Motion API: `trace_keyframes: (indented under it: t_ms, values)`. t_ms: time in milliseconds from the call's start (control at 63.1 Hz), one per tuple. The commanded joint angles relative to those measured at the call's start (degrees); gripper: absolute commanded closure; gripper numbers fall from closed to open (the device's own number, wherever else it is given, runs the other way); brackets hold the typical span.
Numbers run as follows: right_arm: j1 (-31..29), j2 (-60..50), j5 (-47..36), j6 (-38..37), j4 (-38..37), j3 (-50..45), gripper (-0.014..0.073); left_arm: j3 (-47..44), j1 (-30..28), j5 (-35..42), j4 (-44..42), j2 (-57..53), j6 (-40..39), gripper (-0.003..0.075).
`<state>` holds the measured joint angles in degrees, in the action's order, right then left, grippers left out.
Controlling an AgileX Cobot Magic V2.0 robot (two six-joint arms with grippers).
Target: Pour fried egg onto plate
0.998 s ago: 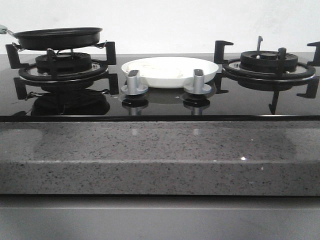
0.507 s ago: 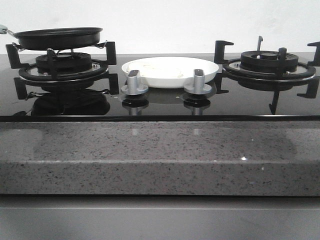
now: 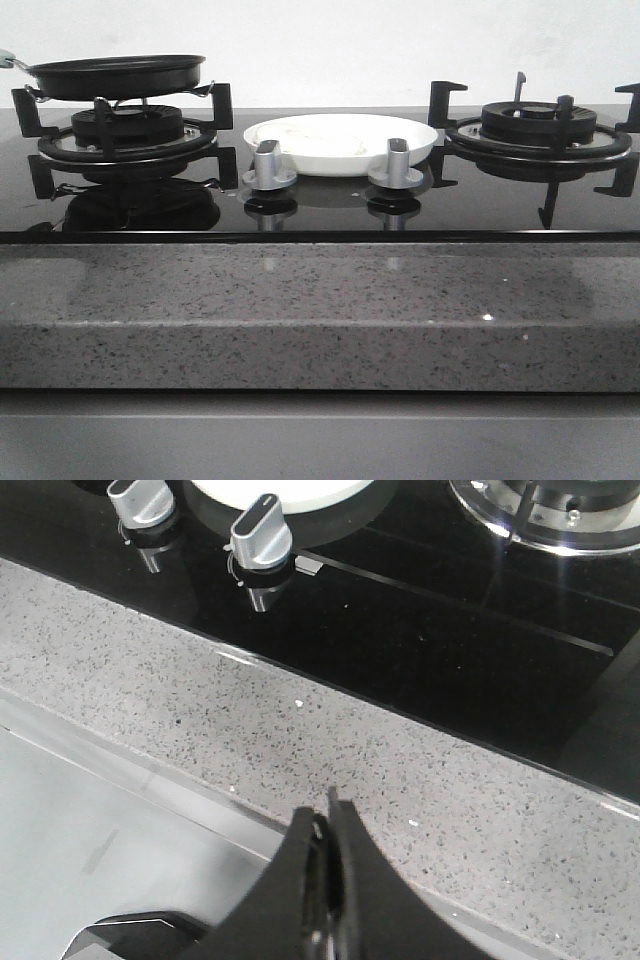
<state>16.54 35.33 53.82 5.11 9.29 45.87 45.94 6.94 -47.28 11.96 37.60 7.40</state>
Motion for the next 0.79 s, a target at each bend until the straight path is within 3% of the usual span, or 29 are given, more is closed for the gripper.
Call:
trace_keyframes:
  t_ms: [0,174,586,776]
  values:
    - [-0.1,0.0,-3.2,0.4,0.2,1.2,0.0712,1.5,0.5,4.2,0.7,0.0,-0.6,0.0741]
    - [-0.1,0.0,-3.2,0.4,0.2,1.2,0.0712,0.1,0.3,6.5,-3.4,-3.6,-0.6,0.0741]
    - [-0.1,0.0,-3.2,0.4,0.2,1.2,0.0712,-17.2,-4.6,23.1,-5.8,-20.3,-0.8,0.0741]
    - [-0.1,0.0,-3.2,0.4,0.2,1.2,0.0712,-26.8,-4.6,31.2,-14.2,-28.0,-11.1,0.0741]
